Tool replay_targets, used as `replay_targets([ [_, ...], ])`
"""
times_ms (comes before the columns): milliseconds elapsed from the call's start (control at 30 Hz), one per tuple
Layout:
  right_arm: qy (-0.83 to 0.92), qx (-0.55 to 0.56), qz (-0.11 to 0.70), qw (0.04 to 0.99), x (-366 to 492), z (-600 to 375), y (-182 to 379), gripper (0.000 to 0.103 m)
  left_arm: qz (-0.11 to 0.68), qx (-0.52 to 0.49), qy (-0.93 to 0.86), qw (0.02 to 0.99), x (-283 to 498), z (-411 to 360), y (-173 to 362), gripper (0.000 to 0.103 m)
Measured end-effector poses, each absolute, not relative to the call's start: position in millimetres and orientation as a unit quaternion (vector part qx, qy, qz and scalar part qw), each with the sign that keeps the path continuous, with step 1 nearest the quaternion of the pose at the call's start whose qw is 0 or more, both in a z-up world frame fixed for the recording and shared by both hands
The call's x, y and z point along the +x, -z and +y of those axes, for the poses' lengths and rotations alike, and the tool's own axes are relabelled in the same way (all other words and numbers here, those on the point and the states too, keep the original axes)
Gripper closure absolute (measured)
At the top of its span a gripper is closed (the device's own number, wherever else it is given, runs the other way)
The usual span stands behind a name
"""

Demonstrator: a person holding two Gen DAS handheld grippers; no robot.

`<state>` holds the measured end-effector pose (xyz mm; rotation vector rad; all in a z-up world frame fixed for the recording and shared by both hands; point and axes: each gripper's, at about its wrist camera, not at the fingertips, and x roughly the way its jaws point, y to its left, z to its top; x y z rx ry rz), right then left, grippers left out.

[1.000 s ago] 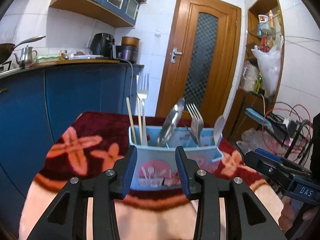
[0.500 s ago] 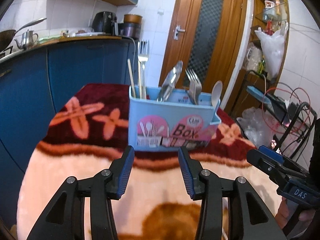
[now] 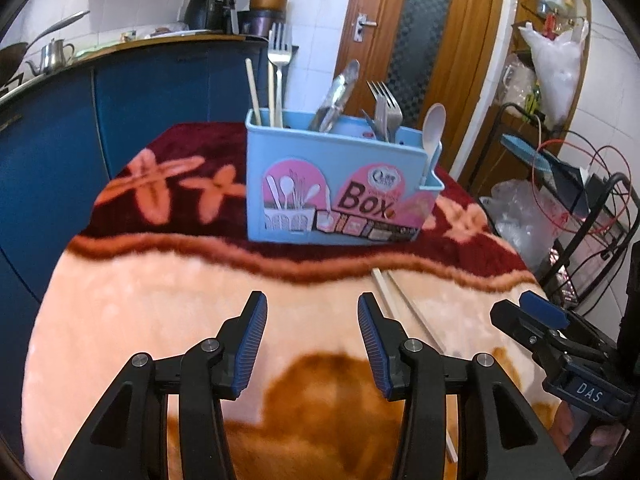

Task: Organize utensils
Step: 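Pull both open tools back from the caddy toward the loose chopsticks, then grasp a wooden chopstick with the left tool while the right tool grasps the other chopstick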

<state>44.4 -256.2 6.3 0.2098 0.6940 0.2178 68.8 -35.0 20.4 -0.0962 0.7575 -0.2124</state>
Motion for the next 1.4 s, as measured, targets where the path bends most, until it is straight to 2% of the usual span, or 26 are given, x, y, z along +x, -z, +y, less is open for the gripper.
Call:
replay_targets([
  [867, -0.112, 0.138, 0.354, 0.918, 37, -278, 16, 0.020, 0.443, -0.029, 0.120, 0.888, 75, -74, 6, 0.053],
  [1400, -0.116, 0.153, 0.357, 0.914, 38, -286, 20, 0.020, 0.461, -0.012, 0.143, 0.875, 79, -97, 13, 0.055],
])
